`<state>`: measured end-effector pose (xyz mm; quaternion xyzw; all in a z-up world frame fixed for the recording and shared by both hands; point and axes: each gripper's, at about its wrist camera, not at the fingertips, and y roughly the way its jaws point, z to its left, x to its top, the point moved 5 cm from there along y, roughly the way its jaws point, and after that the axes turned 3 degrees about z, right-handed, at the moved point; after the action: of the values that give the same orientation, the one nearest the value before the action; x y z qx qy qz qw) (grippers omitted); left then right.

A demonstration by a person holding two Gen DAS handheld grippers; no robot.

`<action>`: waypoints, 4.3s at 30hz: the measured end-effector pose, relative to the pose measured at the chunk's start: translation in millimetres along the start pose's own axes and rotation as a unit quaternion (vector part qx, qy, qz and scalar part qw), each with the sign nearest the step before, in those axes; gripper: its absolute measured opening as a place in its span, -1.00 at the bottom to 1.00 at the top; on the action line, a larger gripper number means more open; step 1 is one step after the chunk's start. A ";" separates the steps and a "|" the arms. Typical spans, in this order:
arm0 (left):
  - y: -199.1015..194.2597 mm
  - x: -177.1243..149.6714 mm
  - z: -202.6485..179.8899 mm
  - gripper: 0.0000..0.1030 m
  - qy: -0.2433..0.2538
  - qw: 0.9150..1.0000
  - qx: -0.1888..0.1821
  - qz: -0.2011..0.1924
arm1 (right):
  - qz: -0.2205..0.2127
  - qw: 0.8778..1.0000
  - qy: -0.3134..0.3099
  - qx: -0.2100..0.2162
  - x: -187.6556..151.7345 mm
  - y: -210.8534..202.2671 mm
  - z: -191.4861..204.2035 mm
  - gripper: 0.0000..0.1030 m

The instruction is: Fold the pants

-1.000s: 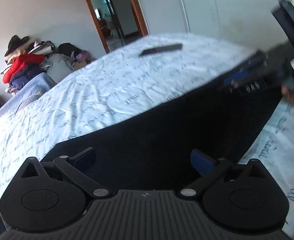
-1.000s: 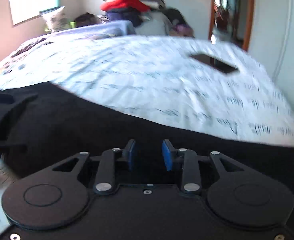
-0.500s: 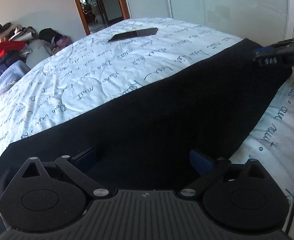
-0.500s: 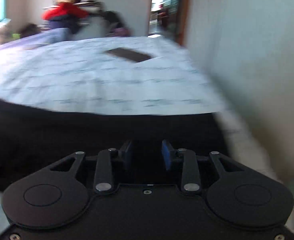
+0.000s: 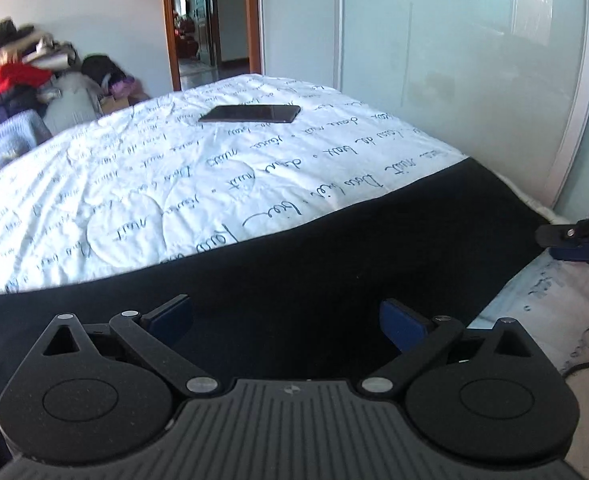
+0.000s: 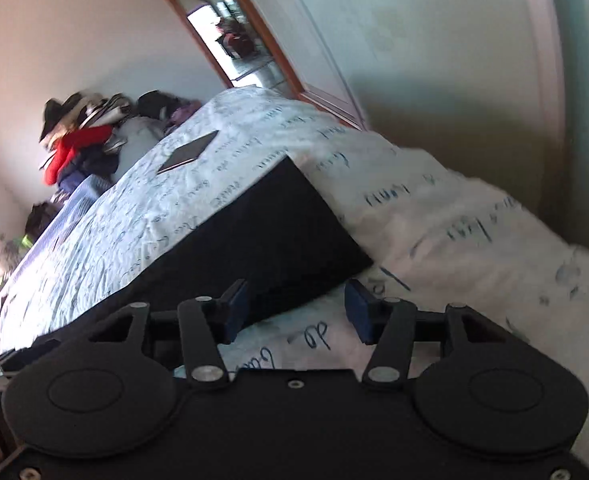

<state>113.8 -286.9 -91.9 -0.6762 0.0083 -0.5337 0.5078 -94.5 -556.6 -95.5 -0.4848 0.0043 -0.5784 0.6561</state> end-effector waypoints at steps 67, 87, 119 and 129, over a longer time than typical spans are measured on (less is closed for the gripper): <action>85.3 121.5 -96.6 0.76 -0.096 0.962 -0.226 0.124 | -0.093 0.877 -0.454 -0.125 -36.8 8.2 127.9 -0.79; 18.9 79.6 9.8 -0.90 -0.193 0.969 -0.157 0.010 | -0.094 0.877 -0.471 0.000 -73.3 -4.5 182.6 -0.79; -32.1 -49.0 197.0 -0.24 -0.278 0.955 0.076 0.066 | -0.008 0.849 -0.500 0.169 -145.5 7.0 268.4 -0.69; -146.7 -45.0 229.4 0.54 -0.214 0.964 0.151 0.046 | 0.008 0.859 -0.512 0.016 -101.5 -29.2 153.2 -0.54</action>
<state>184.1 -35.5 -2.5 -0.6890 -0.1501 -0.3472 0.6182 -63.4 -378.5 -51.9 -0.7020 -0.3370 -0.2433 0.5783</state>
